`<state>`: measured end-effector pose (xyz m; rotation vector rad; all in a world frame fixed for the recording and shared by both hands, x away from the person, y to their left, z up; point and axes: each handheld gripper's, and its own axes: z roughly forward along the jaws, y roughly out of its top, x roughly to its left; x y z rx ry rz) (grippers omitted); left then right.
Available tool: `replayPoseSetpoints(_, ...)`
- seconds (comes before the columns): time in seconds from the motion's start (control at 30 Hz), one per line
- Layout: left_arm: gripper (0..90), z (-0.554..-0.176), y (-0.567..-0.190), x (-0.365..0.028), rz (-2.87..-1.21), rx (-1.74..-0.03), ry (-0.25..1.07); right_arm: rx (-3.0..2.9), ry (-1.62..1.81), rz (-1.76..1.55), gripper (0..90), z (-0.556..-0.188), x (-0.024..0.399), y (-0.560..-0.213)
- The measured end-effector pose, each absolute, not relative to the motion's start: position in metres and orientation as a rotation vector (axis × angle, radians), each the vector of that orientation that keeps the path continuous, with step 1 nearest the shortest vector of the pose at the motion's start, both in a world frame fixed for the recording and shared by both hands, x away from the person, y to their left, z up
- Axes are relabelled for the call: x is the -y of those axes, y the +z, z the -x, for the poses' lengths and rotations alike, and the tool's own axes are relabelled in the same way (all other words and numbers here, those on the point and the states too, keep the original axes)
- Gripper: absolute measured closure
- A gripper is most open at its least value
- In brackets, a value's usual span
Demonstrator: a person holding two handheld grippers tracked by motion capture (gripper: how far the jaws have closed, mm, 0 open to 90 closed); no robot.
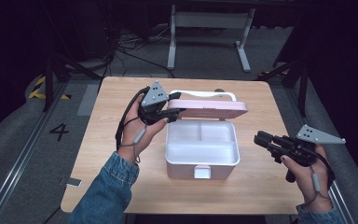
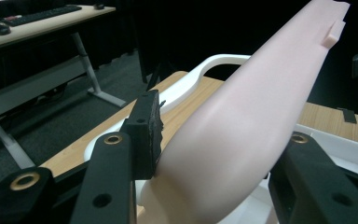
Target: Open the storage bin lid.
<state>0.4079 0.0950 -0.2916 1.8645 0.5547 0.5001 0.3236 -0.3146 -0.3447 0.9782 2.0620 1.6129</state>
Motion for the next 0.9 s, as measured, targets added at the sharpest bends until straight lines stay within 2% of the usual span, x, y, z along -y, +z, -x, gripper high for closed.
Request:
replayPoseSetpoints(0.6, 57.4, -0.439, -0.288, -0.090, -1.841, -0.604, 0.548, -2.074, 1.588, -1.007, 71.5, -0.328, 0.317, -0.351)
replayPoseSetpoints(0.9, 56.7, -0.461, -0.291, -0.088, -1.808, -0.658, 0.524, -2.076, 1.585, -1.007, 70.3, -0.330, 0.318, -0.353)
